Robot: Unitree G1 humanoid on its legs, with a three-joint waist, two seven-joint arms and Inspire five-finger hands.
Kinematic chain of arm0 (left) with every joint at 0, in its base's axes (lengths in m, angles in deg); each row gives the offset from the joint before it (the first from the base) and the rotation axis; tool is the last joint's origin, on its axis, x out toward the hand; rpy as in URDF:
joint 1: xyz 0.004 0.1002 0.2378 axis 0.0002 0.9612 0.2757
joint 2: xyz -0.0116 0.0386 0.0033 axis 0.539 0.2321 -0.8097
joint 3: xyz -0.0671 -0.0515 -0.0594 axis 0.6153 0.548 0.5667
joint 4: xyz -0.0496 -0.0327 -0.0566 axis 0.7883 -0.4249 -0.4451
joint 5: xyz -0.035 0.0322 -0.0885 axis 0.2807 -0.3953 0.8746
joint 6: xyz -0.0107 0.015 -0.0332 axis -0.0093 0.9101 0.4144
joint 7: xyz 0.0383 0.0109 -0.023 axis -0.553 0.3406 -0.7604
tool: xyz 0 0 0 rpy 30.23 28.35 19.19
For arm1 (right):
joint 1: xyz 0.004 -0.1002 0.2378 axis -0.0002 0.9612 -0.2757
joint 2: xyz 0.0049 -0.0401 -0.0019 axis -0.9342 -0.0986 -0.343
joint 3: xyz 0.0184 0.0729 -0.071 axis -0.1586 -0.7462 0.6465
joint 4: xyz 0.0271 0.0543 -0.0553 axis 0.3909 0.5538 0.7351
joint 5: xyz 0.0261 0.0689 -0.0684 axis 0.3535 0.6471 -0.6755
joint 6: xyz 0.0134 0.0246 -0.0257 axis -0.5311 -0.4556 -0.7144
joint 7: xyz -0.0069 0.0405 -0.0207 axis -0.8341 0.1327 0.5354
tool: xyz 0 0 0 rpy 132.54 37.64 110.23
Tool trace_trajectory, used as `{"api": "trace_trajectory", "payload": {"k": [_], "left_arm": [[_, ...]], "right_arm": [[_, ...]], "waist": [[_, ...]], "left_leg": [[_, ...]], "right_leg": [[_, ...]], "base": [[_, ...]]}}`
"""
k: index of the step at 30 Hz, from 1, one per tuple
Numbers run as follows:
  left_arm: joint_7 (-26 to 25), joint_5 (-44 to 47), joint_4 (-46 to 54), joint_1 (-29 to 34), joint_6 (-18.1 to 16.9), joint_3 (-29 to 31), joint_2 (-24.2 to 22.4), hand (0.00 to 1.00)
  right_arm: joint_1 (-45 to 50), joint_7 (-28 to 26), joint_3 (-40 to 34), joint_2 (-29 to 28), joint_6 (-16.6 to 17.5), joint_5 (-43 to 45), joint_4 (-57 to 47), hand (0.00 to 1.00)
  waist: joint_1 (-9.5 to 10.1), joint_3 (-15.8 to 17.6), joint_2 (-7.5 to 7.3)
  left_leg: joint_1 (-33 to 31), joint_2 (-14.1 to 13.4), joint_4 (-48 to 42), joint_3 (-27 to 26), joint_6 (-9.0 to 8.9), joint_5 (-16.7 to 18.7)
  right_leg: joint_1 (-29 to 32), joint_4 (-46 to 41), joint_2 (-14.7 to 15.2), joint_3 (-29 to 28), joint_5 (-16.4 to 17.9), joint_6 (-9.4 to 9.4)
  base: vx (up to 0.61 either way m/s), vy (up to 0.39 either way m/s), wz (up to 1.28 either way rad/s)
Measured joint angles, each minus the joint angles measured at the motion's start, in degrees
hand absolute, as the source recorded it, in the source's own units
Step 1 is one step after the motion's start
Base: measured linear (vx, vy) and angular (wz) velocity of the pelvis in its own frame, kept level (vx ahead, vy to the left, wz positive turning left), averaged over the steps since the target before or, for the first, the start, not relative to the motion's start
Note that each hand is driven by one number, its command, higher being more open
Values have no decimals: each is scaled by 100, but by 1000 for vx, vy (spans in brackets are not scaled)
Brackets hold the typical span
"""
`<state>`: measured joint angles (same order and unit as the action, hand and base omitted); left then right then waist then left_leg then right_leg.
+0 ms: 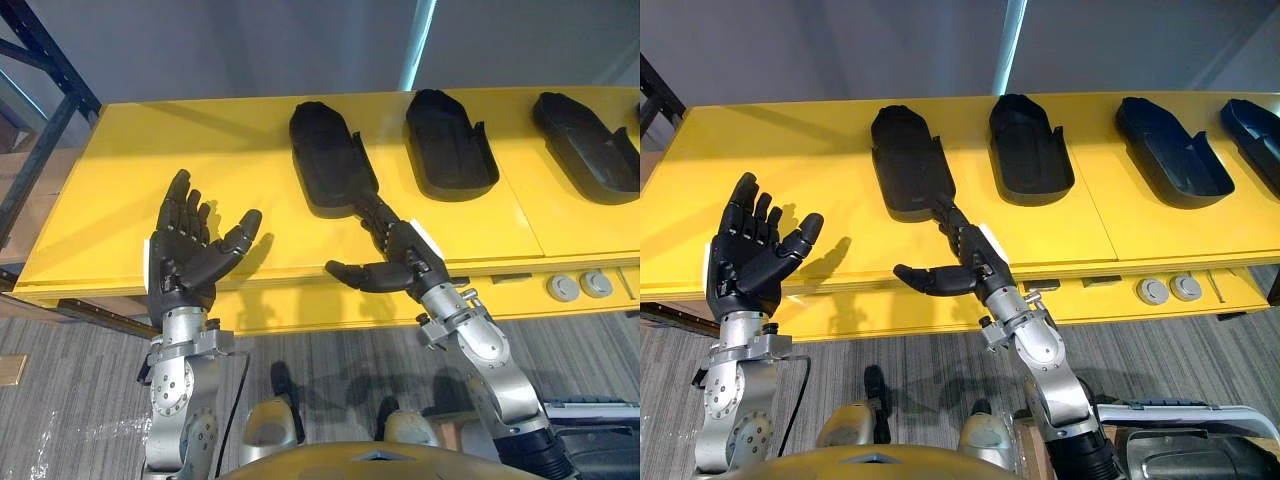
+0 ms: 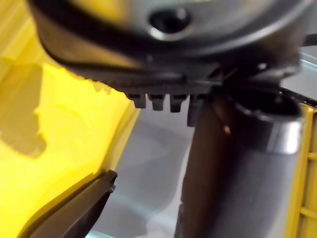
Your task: Walk over and take three plastic housings, then place them on the shelf
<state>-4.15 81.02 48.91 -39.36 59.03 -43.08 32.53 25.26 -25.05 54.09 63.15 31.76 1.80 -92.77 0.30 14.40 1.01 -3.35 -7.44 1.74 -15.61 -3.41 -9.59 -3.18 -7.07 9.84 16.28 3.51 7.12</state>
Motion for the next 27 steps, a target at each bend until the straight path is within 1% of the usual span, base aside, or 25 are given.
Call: {"api": "trace_trajectory", "payload": {"k": [3,9,16,19,27], "left_arm": [[0,-1,0,1,9,-4,0,100],[0,-1,0,3,9,-11,-1,100],[-9,-1,0,54,9,-24,-2,100],[-25,-2,-1,55,9,-55,-2,100],[-28,-5,-5,62,9,-167,-2,100]], "right_arm": [[-13,-53,42,-2,0,1,0,100],[-42,-145,157,-1,0,2,1,100],[-181,-318,241,-9,0,48,9,100],[-275,-339,300,-9,0,48,92,100],[-383,-498,458,-10,0,54,175,100]], "waist": [[0,-5,11],[94,-6,13],[106,-7,15],[107,-10,20],[128,-35,87]], "left_leg": [[7,8,77,33,-3,-56],[7,8,77,65,-3,-64],[8,11,79,120,-5,-87],[36,12,143,129,-22,-127],[53,32,263,199,-21,-214]], "right_leg": [[2,-2,-2,67,20,-27],[5,-42,-1,73,19,-24],[4,-77,0,99,24,-27],[5,-77,-2,113,50,-62],[-7,-86,-1,195,56,-64]], "base": [[-4,-3,8],[0,0,0],[-1,-2,1],[0,0,0],[-2,-4,5]]}}
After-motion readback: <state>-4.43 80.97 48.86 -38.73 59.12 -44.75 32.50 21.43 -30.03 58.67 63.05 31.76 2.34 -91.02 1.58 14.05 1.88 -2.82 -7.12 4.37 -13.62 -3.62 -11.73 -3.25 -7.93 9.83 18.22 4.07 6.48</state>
